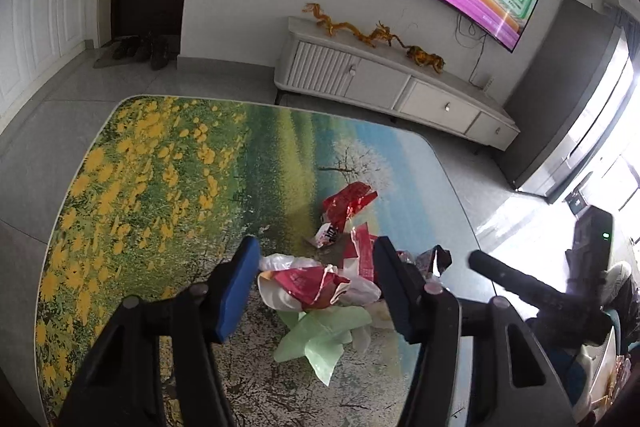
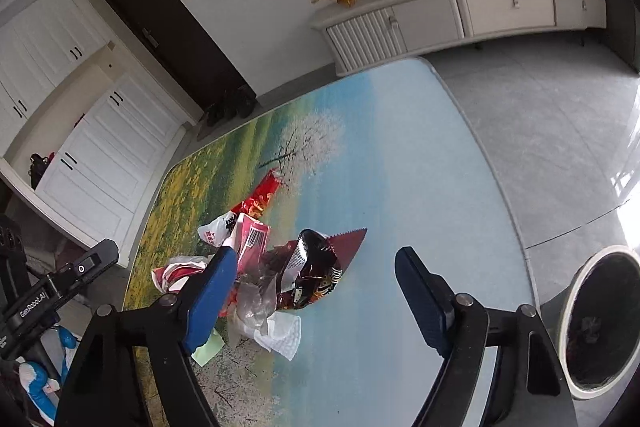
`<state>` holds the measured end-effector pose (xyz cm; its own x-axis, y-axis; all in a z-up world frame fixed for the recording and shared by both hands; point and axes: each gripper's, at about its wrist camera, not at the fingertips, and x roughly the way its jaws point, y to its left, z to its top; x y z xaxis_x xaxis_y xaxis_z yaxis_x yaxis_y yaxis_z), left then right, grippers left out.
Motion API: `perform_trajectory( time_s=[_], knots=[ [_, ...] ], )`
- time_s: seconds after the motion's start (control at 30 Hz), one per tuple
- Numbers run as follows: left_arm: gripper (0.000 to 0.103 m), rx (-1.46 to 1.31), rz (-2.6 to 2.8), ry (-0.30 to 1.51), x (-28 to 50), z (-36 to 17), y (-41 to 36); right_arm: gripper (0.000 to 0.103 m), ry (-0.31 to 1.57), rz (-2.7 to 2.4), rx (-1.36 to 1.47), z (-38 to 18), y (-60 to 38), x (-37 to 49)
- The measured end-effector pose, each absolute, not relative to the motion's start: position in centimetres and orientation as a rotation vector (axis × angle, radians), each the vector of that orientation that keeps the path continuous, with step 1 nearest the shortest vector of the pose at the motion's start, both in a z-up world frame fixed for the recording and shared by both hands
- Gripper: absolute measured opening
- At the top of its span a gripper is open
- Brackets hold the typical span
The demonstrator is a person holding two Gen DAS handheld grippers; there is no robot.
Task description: Collect trash
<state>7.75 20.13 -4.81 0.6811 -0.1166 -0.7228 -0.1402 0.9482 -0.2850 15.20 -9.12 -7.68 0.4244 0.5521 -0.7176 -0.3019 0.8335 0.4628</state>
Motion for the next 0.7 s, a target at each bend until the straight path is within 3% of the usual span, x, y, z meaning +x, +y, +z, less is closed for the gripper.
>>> perform_trajectory(
  time_s=[0.33, 0.5, 0.53, 0.7],
  knots=[
    [0.052, -0.135, -0.016, 0.93, 10.0, -8.2, 16.7, 0.061, 1.094, 0.61, 0.335, -12.1, -7.2, 17.6],
    [0.04, -0.104, -0.007, 0.992, 10.2, -10.7, 16.6, 0.044, 1.088, 0.645, 0.344, -12.4, -7.3, 17.3],
    [0.038, -0.107, -0.005, 0.997, 10.1, -11.0, 16.6, 0.035, 1.088, 0.65, 0.346, -12.5, -7.4, 17.2],
    [0.032, -0.145, -0.01, 0.975, 8.9, -11.1, 17.4, 0.028, 1.059, 0.666, 0.365, -12.4, -8.3, 16.5]
  ],
)
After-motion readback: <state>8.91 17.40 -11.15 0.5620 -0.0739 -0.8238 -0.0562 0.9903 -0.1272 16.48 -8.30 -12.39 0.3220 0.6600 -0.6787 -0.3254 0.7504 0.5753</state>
